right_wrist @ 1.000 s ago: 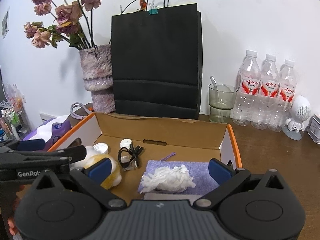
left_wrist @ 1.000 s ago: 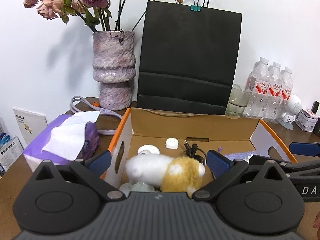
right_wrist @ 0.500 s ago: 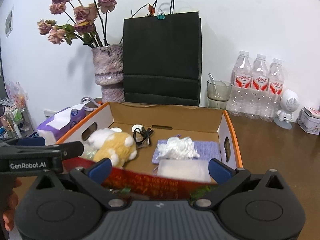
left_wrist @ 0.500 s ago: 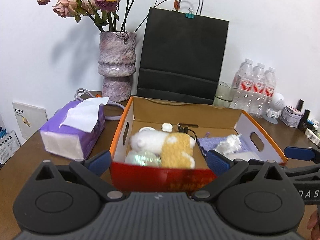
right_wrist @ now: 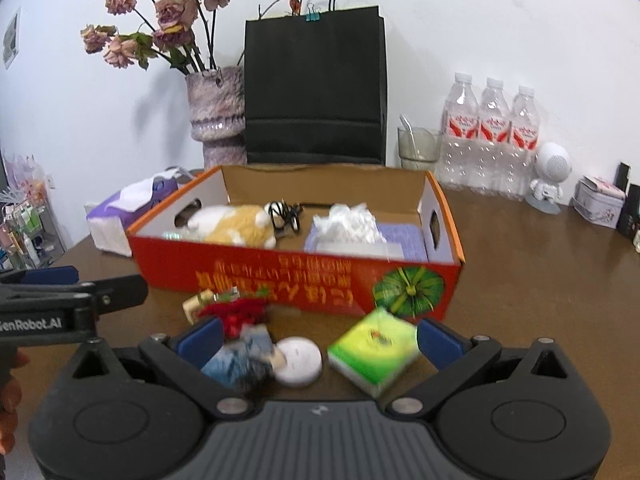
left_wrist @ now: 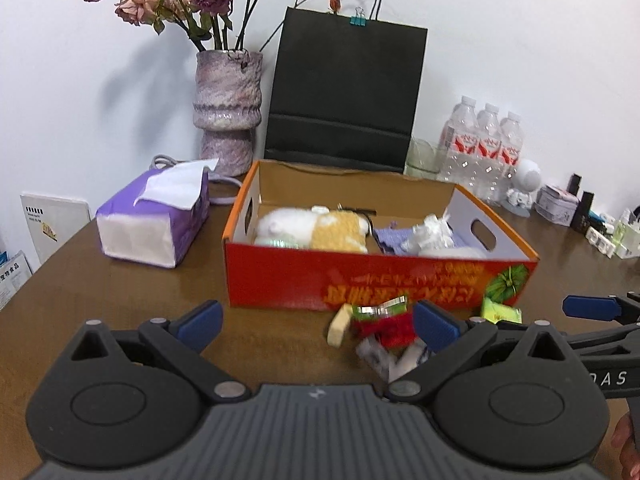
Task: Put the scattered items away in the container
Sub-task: 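Withdraw both grippers from the box back to the table items, then grasp the small black item with the right gripper while the left gripper grasps the blue packet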
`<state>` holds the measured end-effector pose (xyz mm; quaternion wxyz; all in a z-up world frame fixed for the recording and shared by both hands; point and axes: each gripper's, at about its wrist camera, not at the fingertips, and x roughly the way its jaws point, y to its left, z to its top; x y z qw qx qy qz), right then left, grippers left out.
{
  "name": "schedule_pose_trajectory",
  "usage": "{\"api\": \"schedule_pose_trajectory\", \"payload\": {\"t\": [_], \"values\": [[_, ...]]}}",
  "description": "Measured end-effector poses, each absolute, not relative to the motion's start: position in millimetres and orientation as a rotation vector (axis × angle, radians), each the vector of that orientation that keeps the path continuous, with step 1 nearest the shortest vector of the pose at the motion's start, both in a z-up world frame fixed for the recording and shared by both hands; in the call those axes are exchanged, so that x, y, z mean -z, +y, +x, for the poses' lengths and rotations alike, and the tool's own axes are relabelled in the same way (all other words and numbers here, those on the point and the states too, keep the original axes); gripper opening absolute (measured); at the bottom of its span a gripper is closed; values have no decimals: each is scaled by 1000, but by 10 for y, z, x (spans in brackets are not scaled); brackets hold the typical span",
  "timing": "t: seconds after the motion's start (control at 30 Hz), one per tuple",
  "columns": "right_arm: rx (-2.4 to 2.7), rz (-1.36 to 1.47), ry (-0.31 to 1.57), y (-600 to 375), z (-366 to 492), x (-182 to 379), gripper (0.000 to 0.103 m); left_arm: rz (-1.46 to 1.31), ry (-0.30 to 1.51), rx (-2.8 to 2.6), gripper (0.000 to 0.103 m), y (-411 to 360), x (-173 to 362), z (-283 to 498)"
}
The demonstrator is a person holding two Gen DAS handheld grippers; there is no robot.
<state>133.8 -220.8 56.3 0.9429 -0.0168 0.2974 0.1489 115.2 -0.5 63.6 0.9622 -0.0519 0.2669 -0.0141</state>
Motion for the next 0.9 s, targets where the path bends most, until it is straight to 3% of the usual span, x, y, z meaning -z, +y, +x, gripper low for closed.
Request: {"api": "schedule_pose_trajectory", "payload": {"t": [0.7, 0.77, 0.83, 0.9], "values": [[-345, -89, 695, -2326, 960, -132, 103, -57, 651, 75, 103, -100, -233, 831], [-358, -103, 701, -2242, 989, -103, 98, -55, 656, 71, 103, -82, -211, 821], [-369, -112, 709, -2164, 1033, -75, 85, -50, 660, 61, 103, -47, -195, 812], [-384, -120, 713, -2097, 1067, -59, 79, -45, 666, 55, 103, -1, -182, 804]]}}
